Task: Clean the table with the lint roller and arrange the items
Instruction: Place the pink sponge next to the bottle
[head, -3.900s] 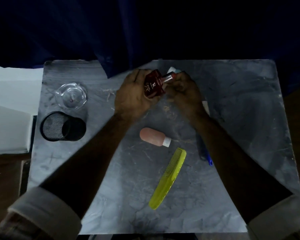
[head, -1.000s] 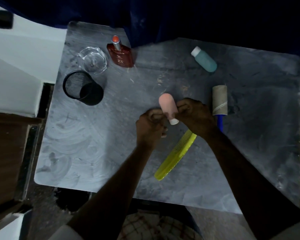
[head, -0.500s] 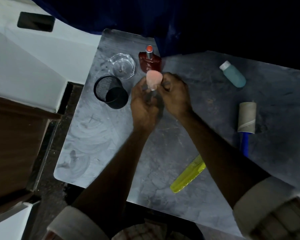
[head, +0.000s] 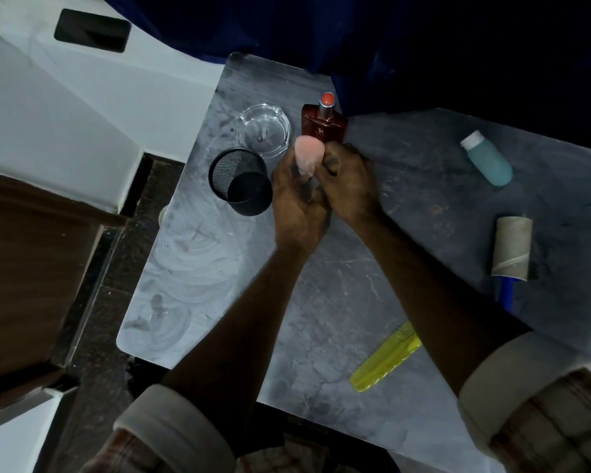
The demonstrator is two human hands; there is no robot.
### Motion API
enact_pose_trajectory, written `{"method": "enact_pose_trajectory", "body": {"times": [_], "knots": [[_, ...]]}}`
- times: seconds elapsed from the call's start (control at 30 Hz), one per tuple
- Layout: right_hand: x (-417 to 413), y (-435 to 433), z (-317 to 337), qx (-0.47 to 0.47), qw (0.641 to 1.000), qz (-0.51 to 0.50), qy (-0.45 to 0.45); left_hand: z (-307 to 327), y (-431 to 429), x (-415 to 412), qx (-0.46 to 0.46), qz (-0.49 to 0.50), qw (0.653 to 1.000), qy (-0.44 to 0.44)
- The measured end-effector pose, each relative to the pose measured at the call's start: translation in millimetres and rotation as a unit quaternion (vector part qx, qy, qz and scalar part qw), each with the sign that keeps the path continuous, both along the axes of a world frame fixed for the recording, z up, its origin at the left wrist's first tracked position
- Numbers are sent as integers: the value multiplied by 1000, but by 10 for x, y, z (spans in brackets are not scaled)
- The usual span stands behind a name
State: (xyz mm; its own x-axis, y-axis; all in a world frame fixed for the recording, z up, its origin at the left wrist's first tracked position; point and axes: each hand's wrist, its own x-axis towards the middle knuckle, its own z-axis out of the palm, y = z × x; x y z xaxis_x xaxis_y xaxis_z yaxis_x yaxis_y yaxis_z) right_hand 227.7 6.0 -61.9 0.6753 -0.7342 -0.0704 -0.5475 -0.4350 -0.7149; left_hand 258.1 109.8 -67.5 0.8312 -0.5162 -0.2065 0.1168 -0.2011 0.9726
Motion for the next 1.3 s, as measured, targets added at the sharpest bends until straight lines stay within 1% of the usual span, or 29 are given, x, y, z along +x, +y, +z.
{"method": "enact_pose_trajectory", "body": {"times": [0.1, 0.2, 0.27, 0.3, 0.37, 0.43, 0.47, 0.53, 0.67, 0.77, 0.9, 1.03, 1.13, 1.2, 1.27, 1.3], "knots": [[-13, 41, -3, 4, 1000, 9, 4, -21, 24, -16, -3, 5, 1000, 1], [-24, 55, 20, 8, 1000, 15, 1, 2, 15, -20, -16, 9, 999, 25], [-49, 28, 43, 1, 1000, 13, 17, 9, 8, -20, -17, 10, 999, 25], [-66, -1, 53, -17, 999, 2, 29, 11, 10, -19, -15, 11, 1000, 20], [-102, -78, 69, -63, 996, -51, 38, 6, 21, -11, -8, 12, 1000, 12], [-119, -155, 70, -78, 991, -107, 32, -13, 33, -9, -2, 10, 1000, -2], [-111, -187, 61, -76, 990, -116, 36, -22, 37, -13, -1, 9, 1000, -2], [-64, -250, 31, -59, 992, -100, 46, -28, 32, -17, -6, 10, 1000, 2], [49, -334, 44, -12, 998, -58, 8, -28, 30, -10, 6, 14, 1000, -8], [106, -362, 54, -1, 999, -50, 3, -38, 33, 0, 4, 17, 1000, -13], [122, -405, 59, 9, 999, -43, 8, -23, 6, 8, -5, 12, 1000, 3], [144, -439, 74, 22, 999, -32, 16, -23, -1, 16, 4, 10, 1000, 1], [128, -435, 70, 22, 998, -50, 34, -26, -6, 13, 10, 12, 1000, 1], [44, -382, 73, -22, 994, -94, 58, -35, -6, 2, 8, 15, 1000, 1], [-58, -234, 77, -38, 993, -105, 39, -48, -9, 0, 9, 17, 1000, -8], [-91, -124, 87, -16, 996, -87, 20, -49, -13, 2, 13, 16, 1000, -10]]}}
